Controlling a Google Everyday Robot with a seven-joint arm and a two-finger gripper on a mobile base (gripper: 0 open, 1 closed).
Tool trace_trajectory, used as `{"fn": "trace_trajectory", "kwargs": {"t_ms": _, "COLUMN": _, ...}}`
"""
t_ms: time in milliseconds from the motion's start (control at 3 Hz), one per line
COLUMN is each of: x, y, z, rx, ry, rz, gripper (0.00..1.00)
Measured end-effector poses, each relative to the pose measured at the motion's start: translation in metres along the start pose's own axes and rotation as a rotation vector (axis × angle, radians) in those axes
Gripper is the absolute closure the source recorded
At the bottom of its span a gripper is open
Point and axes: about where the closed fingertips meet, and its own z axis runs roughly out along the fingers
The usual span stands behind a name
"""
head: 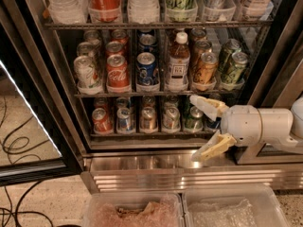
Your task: Pick coke can from middle shelf of fridge
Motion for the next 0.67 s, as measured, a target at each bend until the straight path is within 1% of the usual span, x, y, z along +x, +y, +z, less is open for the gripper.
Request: {"fn": "trace_trajectory", "kwargs": {"t_ms": 667, "x": -0.022, "y": 0.024, "z": 0.055, "rx": -0.046, "ry": -0.104, "rz": -0.076, "gripper": 0.00}}
